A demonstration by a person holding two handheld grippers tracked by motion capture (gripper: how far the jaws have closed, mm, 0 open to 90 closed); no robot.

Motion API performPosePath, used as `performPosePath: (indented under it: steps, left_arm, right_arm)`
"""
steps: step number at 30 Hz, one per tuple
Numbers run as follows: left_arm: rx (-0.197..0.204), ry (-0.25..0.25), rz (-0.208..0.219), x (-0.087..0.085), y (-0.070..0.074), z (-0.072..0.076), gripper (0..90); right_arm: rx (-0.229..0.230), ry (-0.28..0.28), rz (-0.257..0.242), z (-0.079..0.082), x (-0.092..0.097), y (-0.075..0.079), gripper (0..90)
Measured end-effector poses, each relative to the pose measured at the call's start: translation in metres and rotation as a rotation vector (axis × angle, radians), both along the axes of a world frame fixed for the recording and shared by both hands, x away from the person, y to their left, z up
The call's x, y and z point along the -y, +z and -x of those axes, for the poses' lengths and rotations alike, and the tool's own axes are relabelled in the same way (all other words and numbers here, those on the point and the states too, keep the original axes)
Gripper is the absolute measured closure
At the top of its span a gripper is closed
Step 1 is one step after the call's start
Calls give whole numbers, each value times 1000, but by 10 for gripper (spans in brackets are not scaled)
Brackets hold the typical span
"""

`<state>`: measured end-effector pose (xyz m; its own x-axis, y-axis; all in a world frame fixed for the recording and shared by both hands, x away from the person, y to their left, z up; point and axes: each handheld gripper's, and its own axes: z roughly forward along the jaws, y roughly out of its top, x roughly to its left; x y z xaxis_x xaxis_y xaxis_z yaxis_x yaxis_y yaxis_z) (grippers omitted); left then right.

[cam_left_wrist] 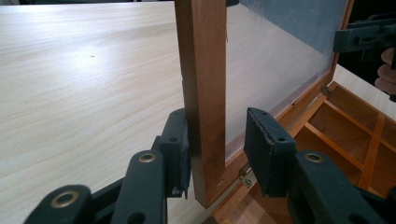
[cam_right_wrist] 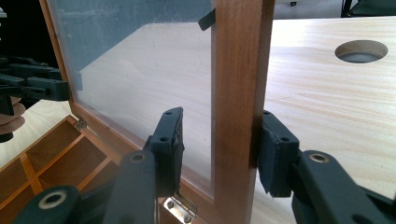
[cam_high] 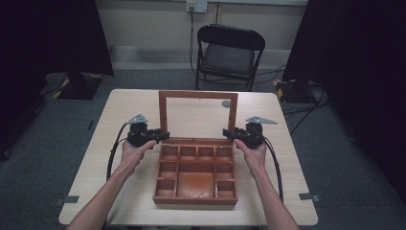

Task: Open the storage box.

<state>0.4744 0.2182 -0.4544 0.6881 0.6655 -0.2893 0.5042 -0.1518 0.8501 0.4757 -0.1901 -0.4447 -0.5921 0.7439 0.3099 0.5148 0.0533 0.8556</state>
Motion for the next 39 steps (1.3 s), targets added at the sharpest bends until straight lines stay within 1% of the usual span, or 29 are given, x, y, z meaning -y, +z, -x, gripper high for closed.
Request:
performPosePath:
  steps: [1,3,4,5,8,11,12,14,15,19,20,21,27,30,33,39]
  left_arm:
    - [-2,0,1,0,0,0,609]
    - [-5,7,-16,1,0,-1,609]
    - [-3,2,-26,0,0,-2,608]
    - [-5,3,-15,1,0,-2,609]
    - [-8,5,-21,1,0,-3,610]
    - [-15,10,-14,1,-2,-3,620]
    - [-14,5,-24,0,-2,-4,624]
    - [-19,3,-28,-1,-2,-4,629]
    - [-19,6,-23,0,-3,-4,630]
    - [-22,16,-27,0,-4,-5,622]
    - [-25,16,-34,0,-4,-5,620]
    - [-28,11,-21,0,-5,-6,618]
    - [-35,19,-12,0,-6,-7,607]
    - [-35,12,-25,0,-7,-8,590]
    - [-45,15,-12,1,-9,-8,579]
    - [-51,17,-15,1,-11,-9,558]
  right_arm:
    - [-2,3,-5,0,0,0,565]
    - [-5,0,-9,-1,0,-1,561]
    - [-4,-1,-7,-2,0,-2,554]
    - [-4,-1,-8,-2,0,-2,547]
    - [-7,-3,-10,-3,-1,-3,543]
    - [-13,1,-14,-4,-1,-4,541]
    - [-15,-1,-6,-4,-2,-4,542]
    - [-18,-1,-2,-5,-2,-5,546]
    - [-20,-1,-2,-6,-2,-6,547]
    - [-31,-2,-13,-8,-2,-8,545]
    - [-33,-3,-13,-8,-2,-9,544]
    - [-35,-5,-15,-8,-2,-9,542]
    - [-34,-15,-2,-9,-4,-11,512]
    - [-37,-19,6,-10,-5,-12,503]
    - [-43,-14,8,-10,-5,-13,492]
    - [-47,-16,32,-11,-7,-15,450]
